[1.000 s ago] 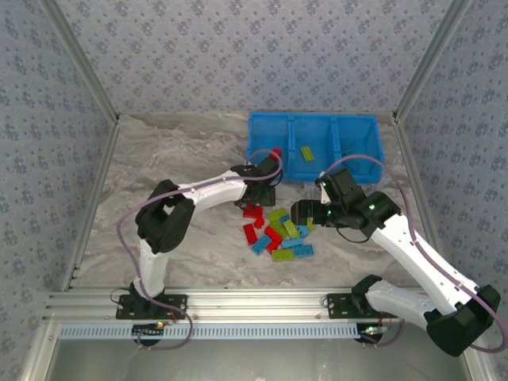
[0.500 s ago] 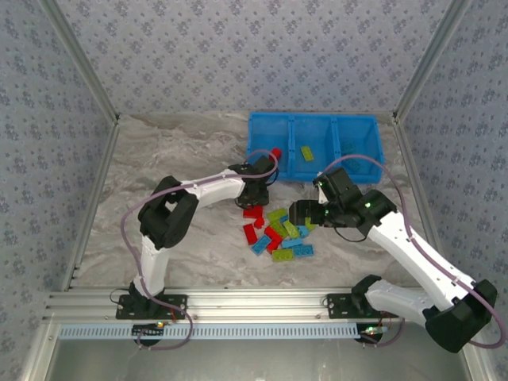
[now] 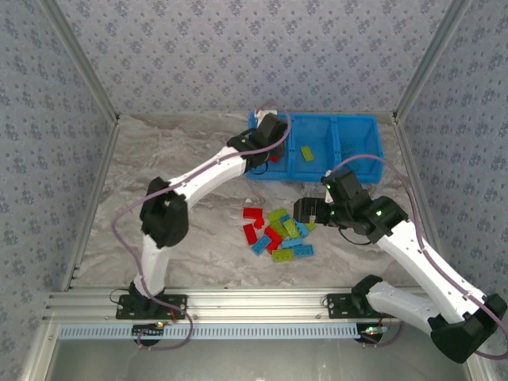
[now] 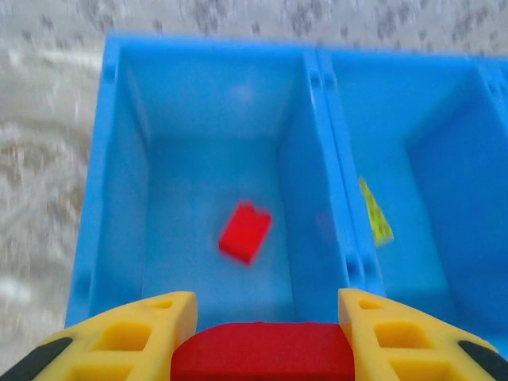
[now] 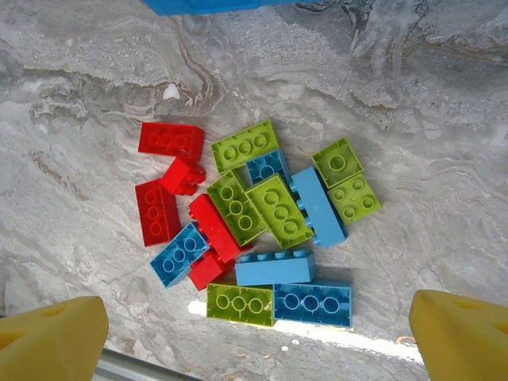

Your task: Sort the legos into containers by color

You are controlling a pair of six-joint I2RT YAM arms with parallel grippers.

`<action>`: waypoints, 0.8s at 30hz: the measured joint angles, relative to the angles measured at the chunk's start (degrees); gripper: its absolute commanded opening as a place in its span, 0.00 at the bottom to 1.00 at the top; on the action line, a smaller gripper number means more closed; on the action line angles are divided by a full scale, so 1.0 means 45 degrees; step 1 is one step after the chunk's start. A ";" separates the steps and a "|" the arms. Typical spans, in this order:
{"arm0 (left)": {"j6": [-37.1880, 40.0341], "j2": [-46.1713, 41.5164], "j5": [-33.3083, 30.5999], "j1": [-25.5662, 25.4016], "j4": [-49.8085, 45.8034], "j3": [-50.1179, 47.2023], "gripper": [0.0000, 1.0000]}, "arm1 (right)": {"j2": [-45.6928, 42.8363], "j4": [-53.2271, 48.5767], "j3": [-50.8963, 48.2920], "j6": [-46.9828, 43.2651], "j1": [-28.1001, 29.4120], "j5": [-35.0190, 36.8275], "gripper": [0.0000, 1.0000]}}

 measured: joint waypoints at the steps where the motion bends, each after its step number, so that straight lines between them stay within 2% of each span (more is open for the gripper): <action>1: 0.0257 0.0573 -0.0102 0.0136 0.0073 0.0617 0.36 | -0.0102 -0.0019 0.0000 0.0034 0.0010 0.0029 1.00; 5: 0.0879 0.2375 -0.0194 0.0554 -0.0282 0.2565 0.51 | -0.0719 -0.0209 0.0000 0.0136 0.0029 0.0155 1.00; 8: 0.1161 0.3167 -0.0165 0.0661 -0.0835 0.3599 0.52 | -0.1195 -0.0355 0.0000 0.0330 0.0044 0.0267 1.00; 13: 0.1205 0.2939 0.0058 0.0597 -0.1224 0.3725 0.58 | -0.1734 -0.0573 0.0000 0.0573 0.0039 0.0486 1.00; 16: 0.1171 0.1695 0.0267 0.0588 -0.0991 0.2307 0.65 | -0.1661 -0.0578 0.0000 0.0631 0.0039 0.0491 1.00; 21: 0.1151 -0.1282 0.0534 0.0529 -0.0486 -0.0393 0.62 | -0.1277 -0.0471 -0.0010 0.0661 0.0044 0.0476 1.00; 24: 0.1127 -0.3721 0.0631 0.0403 0.0102 -0.2676 0.62 | -0.0889 -0.0248 -0.0097 0.0661 0.0049 0.0471 1.00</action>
